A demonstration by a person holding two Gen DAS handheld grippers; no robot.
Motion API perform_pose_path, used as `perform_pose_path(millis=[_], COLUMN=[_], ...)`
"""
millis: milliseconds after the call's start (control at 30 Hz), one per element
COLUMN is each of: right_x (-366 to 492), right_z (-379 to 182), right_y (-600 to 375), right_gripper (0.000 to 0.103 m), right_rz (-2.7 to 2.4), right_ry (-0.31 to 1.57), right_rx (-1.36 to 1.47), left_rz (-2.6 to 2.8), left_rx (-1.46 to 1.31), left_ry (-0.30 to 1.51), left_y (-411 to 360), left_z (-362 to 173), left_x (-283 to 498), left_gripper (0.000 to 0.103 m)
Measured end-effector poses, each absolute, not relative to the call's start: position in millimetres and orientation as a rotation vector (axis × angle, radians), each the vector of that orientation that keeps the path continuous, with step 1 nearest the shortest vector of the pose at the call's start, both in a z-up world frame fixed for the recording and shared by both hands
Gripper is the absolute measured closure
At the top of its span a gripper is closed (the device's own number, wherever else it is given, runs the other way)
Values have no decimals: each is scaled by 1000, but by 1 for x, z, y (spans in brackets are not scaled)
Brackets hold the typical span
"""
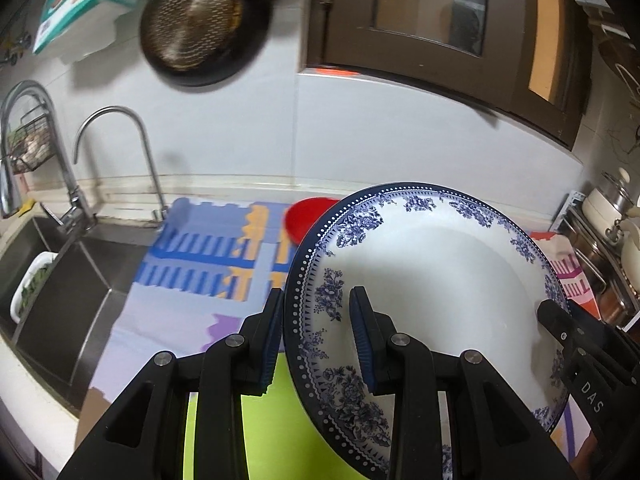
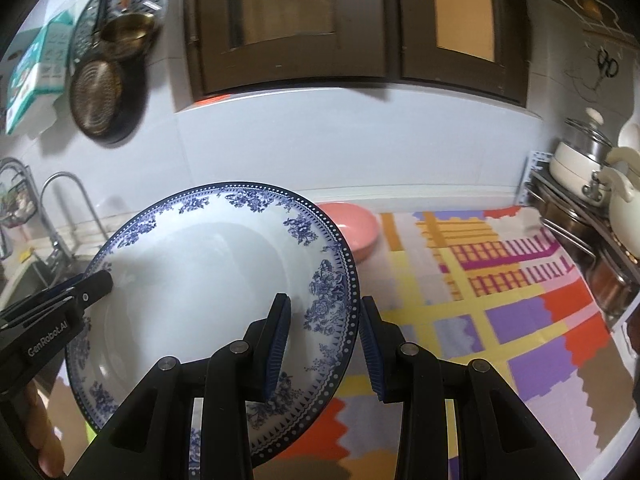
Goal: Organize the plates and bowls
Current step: 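Lift the blue-and-white plate with both grippers and carry it toward the lime-green plate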
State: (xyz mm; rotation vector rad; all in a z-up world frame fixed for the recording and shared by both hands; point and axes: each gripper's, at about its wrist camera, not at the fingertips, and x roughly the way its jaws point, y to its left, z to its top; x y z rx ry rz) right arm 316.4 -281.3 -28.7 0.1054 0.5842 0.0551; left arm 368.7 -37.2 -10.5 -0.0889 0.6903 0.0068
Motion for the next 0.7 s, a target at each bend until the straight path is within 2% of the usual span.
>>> perform_pose_path(millis=[300, 700], right_x=[309, 300], right_z=[-34, -63], right_y=[-233, -181], right_gripper=[67, 67], right_rz=[127, 194], right_ry=[628, 755], right_rx=[87, 4], left_rz=[57, 84], left_rx=[-92, -103], left_ry=[728, 864], left_y=[12, 55], left_z=[-23, -67], left_x=[340, 314], left_gripper=[70, 69])
